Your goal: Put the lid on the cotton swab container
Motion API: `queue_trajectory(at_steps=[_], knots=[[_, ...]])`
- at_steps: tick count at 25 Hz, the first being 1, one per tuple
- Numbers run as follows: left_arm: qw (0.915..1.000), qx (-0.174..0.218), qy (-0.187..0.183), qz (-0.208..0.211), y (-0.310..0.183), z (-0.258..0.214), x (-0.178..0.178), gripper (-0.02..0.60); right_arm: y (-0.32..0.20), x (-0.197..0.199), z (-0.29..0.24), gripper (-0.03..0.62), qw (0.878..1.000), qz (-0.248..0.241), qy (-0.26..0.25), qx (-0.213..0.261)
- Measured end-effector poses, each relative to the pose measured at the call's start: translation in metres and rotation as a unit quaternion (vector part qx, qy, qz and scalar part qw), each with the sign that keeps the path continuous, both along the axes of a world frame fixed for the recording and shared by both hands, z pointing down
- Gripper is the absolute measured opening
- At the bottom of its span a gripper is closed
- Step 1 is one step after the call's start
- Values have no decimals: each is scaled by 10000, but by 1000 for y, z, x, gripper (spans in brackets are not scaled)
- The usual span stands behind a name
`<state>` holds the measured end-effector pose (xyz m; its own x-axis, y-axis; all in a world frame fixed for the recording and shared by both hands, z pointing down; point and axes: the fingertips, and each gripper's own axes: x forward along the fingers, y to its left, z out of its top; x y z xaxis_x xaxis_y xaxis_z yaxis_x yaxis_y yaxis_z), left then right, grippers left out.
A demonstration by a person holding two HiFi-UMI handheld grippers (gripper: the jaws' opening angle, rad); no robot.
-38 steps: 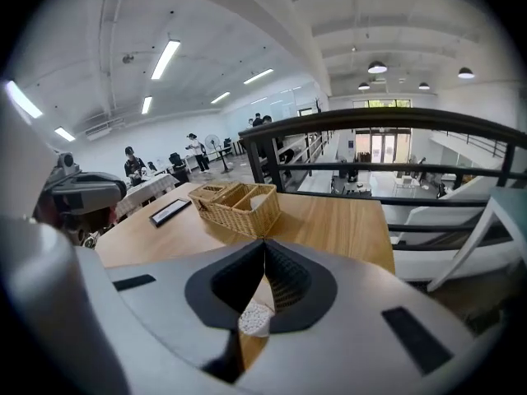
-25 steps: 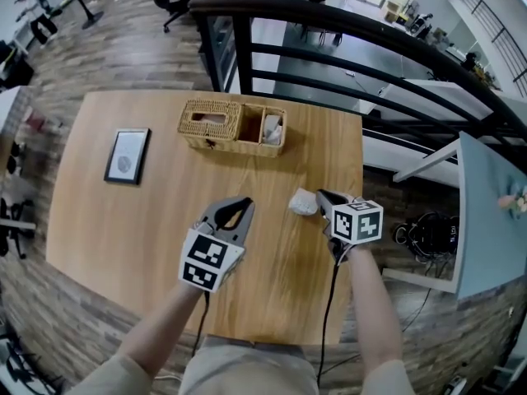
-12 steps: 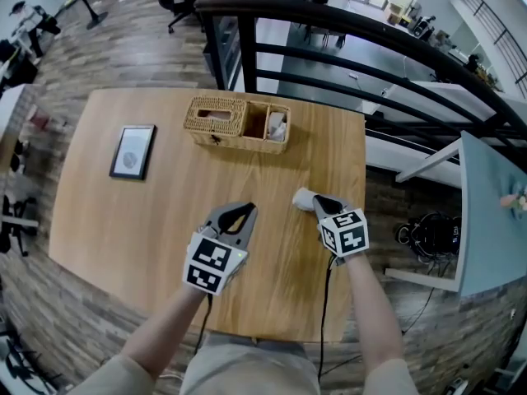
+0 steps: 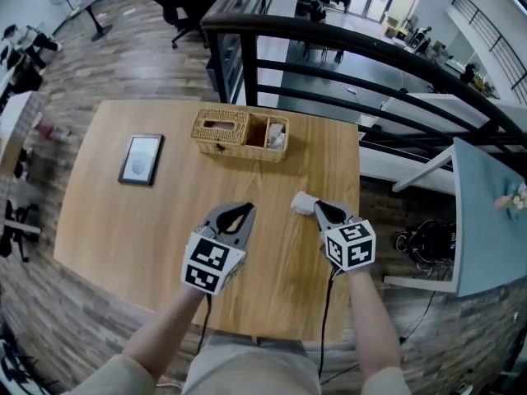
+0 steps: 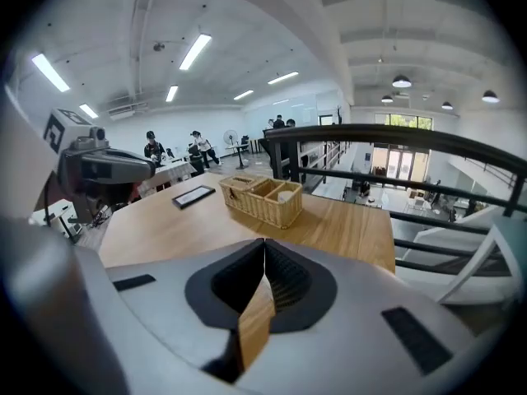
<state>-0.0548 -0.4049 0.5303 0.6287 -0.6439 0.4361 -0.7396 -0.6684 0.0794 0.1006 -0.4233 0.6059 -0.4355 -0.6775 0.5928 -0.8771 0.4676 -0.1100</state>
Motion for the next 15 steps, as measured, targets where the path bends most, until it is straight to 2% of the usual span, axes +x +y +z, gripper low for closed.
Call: queue_trajectory(at_steps=[8, 15], knots=[[9976, 598, 343, -82, 17, -83, -5, 31, 54, -15, -129, 26, 9949, -146, -334, 944], [9908, 1295, 378, 127, 48, -147, -3, 31, 105, -31, -218, 26, 9841, -134, -666, 1639]])
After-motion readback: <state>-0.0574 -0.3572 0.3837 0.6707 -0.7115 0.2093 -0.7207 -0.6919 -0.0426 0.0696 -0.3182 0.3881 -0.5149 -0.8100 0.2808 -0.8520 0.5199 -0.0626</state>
